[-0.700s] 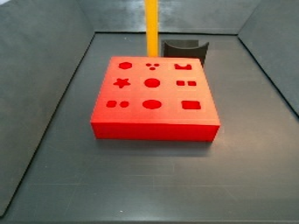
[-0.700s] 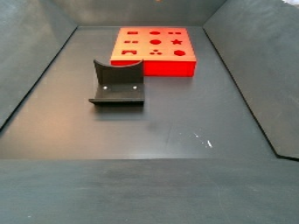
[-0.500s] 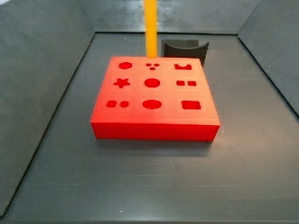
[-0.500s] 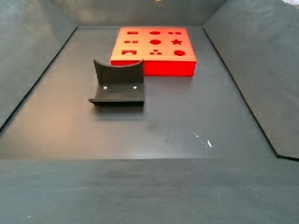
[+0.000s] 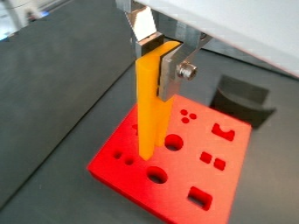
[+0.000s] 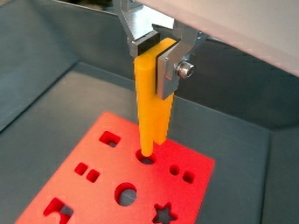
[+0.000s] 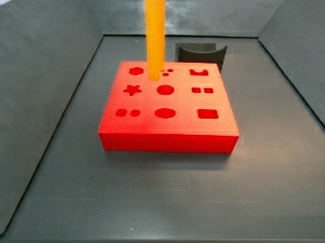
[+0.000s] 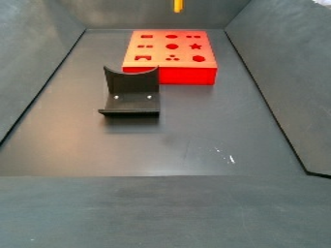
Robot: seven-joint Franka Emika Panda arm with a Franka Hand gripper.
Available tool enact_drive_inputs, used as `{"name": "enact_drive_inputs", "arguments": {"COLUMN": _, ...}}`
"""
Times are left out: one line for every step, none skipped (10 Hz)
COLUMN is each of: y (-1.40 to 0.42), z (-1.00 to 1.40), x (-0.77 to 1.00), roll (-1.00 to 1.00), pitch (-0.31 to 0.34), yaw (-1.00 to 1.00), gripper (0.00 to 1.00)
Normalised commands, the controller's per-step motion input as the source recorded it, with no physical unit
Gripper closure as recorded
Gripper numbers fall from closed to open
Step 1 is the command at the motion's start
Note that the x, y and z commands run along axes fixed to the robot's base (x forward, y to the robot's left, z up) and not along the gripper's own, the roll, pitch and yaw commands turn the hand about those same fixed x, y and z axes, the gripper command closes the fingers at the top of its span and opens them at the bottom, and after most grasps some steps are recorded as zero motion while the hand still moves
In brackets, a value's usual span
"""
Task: Insert the square-circle object.
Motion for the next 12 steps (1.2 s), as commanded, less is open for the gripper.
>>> {"name": "enact_drive_inputs", "arguments": {"y": 0.00, "z": -0.35, "x": 0.00, "roll": 0.04, "pitch": 0.120, "yaw": -0.95, "gripper": 1.00}}
{"name": "enact_drive_inputs", "arguments": {"y": 0.00, "z": -0.33, "x": -0.02, "roll": 0.03, "pitch": 0.154, "yaw": -0.94, "gripper": 1.00}}
{"name": "enact_drive_inputs", "arguments": {"y": 0.00, "z": -0.33, "x": -0.02, "roll": 0.04, "pitch": 0.177, "yaw": -0.91, "gripper": 1.00}}
{"name": "enact_drive_inputs", "arguments": {"y": 0.00, "z": -0.29, "x": -0.07, "roll": 0.01, "pitch": 0.206, "yaw": -0.93, "gripper": 1.00}}
{"name": "enact_drive_inputs", "arguments": {"y": 0.00, "z": -0.27, "x": -0.07, "roll": 0.01, "pitch": 0.180, "yaw": -0.96, "gripper": 1.00}}
{"name": "enact_drive_inputs", "arguments": {"y": 0.00, "z": -0.21, "x": -0.01, "roll": 0.00, "pitch": 0.107, "yaw": -1.00, "gripper": 1.00}}
{"name": "enact_drive_inputs", "arguments": {"y": 0.00, "z": -0.11, "x": -0.06, "roll": -0.11, "pitch": 0.000, "yaw": -0.93, "gripper": 1.00}}
{"name": "enact_drive_inputs", "arguments": {"y": 0.00, "z": -0.08, "x": -0.15, "roll": -0.16, "pitch": -0.070, "yaw": -0.87, "gripper": 1.00}}
{"name": "enact_drive_inputs", "arguments": {"y": 0.00, "z": -0.08, "x": -0.27, "roll": -0.23, "pitch": -0.140, "yaw": -0.77, "gripper": 1.00}}
{"name": "enact_drive_inputs", "arguments": {"y": 0.00, "z": -0.07, "x": -0.31, "roll": -0.23, "pitch": -0.170, "yaw": -0.75, "gripper": 1.00}}
{"name": "enact_drive_inputs", "arguments": {"y": 0.00, "z": -0.12, "x": -0.43, "roll": -0.28, "pitch": -0.204, "yaw": -0.68, "gripper": 1.00}}
{"name": "enact_drive_inputs", "arguments": {"y": 0.04, "z": -0.16, "x": -0.50, "roll": -0.37, "pitch": -0.261, "yaw": -0.45, "gripper": 1.00}}
